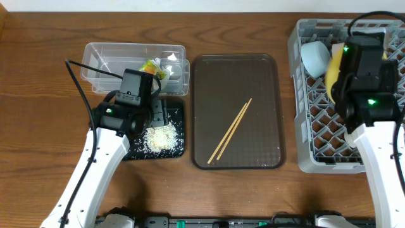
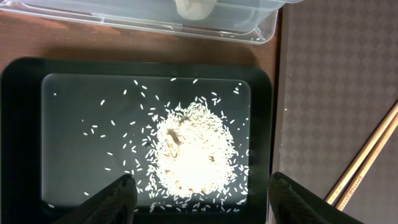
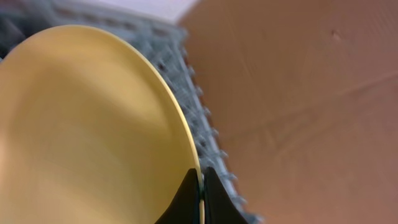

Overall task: Sort waste into correct bins and load items into the dishwasher rack
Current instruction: 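Lift the yellow plate and stand it upright in the dish rack, then move the right gripper to the chopsticks and grasp one, then carry the chopstick into the dish rack and release it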

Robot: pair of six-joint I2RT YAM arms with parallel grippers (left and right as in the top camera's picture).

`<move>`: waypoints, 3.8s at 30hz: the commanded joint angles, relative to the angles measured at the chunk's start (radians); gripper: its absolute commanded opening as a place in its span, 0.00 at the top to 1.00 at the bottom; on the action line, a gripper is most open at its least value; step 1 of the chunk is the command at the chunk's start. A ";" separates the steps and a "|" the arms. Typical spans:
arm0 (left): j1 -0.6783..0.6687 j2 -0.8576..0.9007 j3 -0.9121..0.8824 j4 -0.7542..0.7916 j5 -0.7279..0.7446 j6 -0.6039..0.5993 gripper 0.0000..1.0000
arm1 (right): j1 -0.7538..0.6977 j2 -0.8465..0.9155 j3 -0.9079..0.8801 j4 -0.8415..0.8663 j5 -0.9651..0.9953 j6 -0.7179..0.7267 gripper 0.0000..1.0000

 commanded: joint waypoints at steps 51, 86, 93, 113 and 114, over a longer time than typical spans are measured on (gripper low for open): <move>0.004 0.002 -0.004 -0.003 -0.016 -0.001 0.30 | 0.401 0.229 -0.134 -0.182 -1.045 0.776 0.30; 0.004 0.002 -0.004 -0.003 -0.016 -0.001 0.30 | 0.527 0.521 -0.160 -0.148 -0.866 0.990 0.47; 0.004 0.002 -0.004 -0.003 -0.016 -0.001 0.30 | 0.527 0.521 -0.160 -0.158 -0.863 0.993 0.70; 0.004 0.002 -0.004 -0.003 -0.016 -0.001 0.30 | 0.264 0.306 0.014 -0.328 -0.863 0.589 0.99; 0.004 0.002 -0.004 -0.003 -0.016 -0.001 0.30 | 0.238 0.284 0.029 -0.341 -0.863 0.560 0.99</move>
